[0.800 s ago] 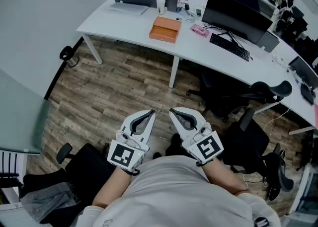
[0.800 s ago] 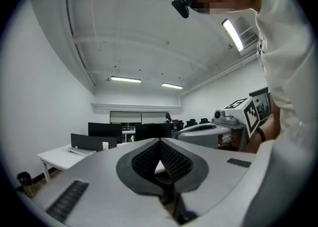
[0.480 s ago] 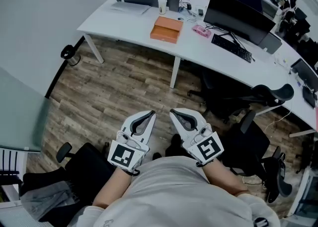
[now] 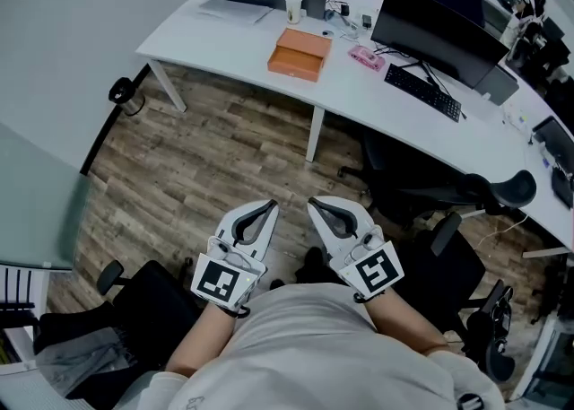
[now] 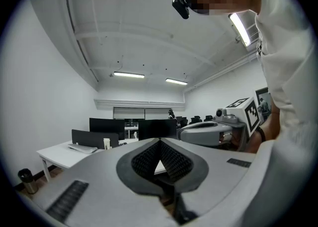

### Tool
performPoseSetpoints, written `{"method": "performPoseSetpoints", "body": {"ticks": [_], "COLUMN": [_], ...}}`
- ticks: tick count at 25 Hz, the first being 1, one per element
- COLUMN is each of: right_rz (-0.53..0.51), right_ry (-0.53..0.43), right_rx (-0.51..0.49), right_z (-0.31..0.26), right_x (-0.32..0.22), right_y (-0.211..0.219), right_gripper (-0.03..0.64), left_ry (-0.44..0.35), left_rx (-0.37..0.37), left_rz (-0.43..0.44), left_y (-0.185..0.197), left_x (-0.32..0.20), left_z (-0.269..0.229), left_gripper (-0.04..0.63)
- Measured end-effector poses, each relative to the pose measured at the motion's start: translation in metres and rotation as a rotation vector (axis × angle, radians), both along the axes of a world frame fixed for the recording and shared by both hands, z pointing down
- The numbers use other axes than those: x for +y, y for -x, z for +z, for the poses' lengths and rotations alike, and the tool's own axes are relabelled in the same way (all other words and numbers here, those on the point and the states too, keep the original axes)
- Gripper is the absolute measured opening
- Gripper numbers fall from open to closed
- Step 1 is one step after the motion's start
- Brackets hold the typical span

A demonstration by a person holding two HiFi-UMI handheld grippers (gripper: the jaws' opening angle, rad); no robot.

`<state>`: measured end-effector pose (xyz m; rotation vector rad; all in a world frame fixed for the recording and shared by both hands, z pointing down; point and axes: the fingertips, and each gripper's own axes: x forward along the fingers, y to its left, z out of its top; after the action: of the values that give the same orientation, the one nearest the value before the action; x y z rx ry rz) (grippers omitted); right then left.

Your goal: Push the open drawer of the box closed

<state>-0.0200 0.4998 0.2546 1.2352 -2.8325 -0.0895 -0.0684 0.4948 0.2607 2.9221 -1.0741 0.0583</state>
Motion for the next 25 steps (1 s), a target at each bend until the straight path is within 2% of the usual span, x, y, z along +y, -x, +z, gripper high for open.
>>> {"method": "performPoseSetpoints", "body": {"ticks": [11, 19, 25], "right_rz": [-0.059, -0.049, -0.049], "right_ry": [0.008, 0.018, 0.011], "right_rx": [0.009, 0.009, 0.017], "right_z": [-0.002, 0.009, 0.002], "right_x": [-0.076, -0.116, -0.15], "right_y": [-0.062, -0.065, -0.051], "right_gripper": [0.003, 0.003, 0.003], "left_ry": [-0.021, -0.021, -0.043], "left_rx": [0.004, 0.02, 0.015], "left_rz": [-0.07, -0.073, -0.059], "left_y": [-0.049, -0.049, -0.034], "left_x": [-0.08, -0.123, -0.158], "left_z": [-0.007, 0.002, -0.007], "left_gripper": [-0.002, -0.002, -0.002]}}
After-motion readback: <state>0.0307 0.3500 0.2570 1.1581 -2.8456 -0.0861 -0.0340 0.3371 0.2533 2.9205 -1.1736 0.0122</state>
